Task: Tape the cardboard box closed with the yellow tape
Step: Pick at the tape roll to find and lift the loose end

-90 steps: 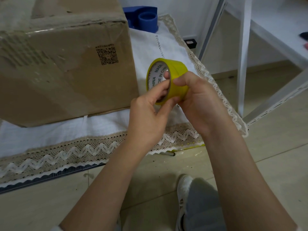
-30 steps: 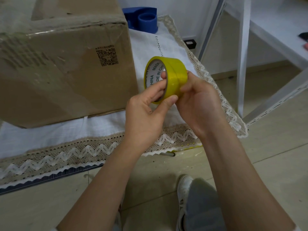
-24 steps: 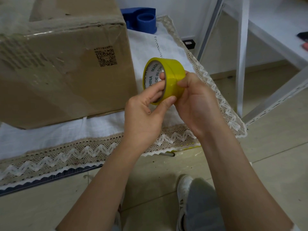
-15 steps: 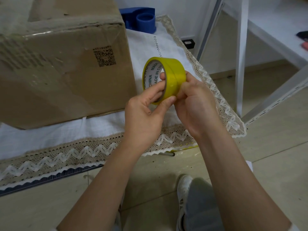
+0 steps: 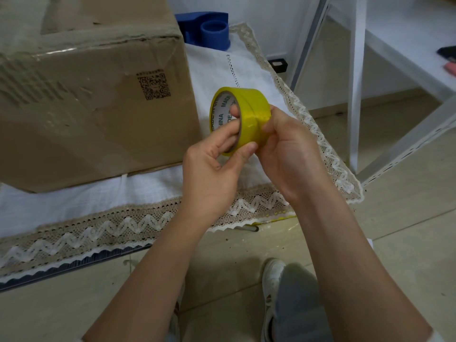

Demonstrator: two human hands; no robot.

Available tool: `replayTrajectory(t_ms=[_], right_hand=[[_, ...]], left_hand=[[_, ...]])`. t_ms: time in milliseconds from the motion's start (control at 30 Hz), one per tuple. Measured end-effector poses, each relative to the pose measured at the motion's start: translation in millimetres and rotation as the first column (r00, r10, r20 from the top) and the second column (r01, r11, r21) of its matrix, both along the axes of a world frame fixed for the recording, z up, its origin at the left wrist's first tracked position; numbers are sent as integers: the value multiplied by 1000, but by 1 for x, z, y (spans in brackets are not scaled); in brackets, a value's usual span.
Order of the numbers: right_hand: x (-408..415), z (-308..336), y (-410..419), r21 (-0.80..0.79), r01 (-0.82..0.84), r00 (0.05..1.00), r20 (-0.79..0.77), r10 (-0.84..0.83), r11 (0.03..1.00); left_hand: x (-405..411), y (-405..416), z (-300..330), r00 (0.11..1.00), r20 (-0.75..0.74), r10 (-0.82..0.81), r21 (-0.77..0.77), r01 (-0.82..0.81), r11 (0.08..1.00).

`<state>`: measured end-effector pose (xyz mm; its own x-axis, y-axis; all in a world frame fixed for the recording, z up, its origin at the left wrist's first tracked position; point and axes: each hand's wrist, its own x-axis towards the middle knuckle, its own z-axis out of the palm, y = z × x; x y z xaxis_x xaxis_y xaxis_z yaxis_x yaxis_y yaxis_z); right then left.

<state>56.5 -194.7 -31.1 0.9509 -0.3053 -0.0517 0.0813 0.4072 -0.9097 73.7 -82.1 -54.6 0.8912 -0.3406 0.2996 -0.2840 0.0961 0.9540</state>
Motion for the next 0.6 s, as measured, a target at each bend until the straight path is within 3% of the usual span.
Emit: replayTrajectory(t_ms=[267,600], right_hand=[[1,0,-2,195,1,999,-35,6,981],[-1,4,0,88,30,996,-81,-23,996]], left_hand=[[1,1,3,1000,-1,-25,-53,25,998],[-1,2,2,1000,22,-3,-13,3,1000]])
